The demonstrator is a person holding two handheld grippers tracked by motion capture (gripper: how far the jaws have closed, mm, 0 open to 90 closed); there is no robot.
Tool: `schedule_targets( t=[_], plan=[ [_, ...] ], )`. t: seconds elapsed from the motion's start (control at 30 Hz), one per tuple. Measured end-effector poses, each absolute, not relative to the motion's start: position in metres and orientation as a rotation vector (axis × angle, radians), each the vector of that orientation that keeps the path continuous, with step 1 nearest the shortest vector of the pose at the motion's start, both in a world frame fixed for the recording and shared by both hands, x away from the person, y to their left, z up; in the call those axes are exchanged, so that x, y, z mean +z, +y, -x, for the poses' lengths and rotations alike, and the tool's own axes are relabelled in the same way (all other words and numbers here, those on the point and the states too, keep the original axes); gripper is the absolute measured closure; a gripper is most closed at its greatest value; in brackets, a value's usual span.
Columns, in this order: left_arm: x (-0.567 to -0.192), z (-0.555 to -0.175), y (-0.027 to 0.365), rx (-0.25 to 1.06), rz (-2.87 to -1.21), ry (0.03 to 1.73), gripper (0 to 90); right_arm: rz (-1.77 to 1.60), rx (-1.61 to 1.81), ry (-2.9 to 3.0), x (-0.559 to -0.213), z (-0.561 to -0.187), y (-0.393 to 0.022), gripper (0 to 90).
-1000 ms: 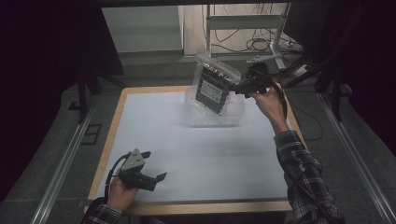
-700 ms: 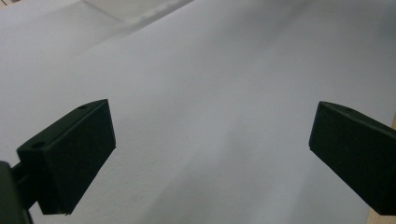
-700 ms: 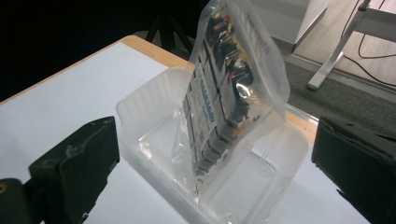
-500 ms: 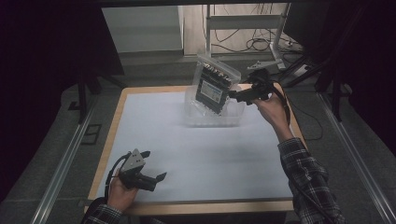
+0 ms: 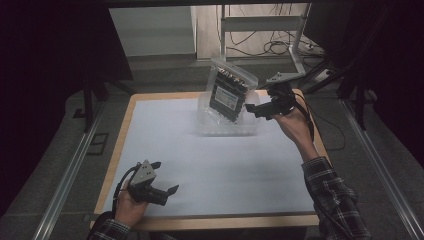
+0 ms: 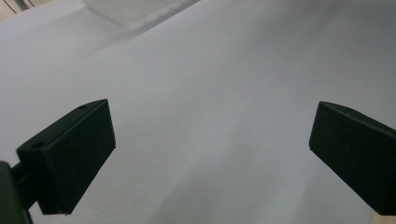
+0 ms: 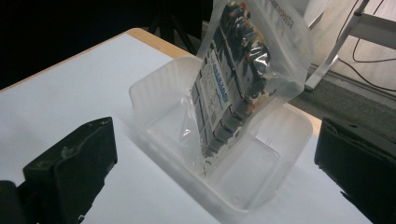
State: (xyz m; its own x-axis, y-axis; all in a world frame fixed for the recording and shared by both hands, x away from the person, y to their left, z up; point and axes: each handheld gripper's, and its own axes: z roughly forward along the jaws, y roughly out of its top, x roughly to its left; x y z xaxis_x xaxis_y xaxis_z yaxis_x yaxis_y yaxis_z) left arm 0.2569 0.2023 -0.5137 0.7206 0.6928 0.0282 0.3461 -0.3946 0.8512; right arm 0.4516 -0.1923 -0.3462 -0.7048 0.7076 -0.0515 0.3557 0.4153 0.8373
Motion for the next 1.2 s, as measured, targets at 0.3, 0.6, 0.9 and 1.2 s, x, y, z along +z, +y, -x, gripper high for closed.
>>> schedule_targets(
  t=[0.3,0.6,0.9,1.2],
  plan=[
    [-0.514,-0.257,0.202,0.482,-2.015,0.79,0.1,-0.893,1.207,2.294,-0.352,-0.437,-0.195,0.0],
    [-0.514,-0.257,0.201,0.483,-2.019,0.788,0.1,-0.87,1.205,2.305,-0.36,-0.423,-0.2,0.0],
    [-0.514,-0.257,0.2,0.484,-2.02,0.789,0.1,-0.85,1.195,2.317,-0.371,-0.415,-0.202,0.0],
    [-0.514,-0.257,0.2,0.485,-2.023,0.789,0.1,-0.827,1.184,2.321,-0.378,-0.406,-0.202,0.0]
  ],
)
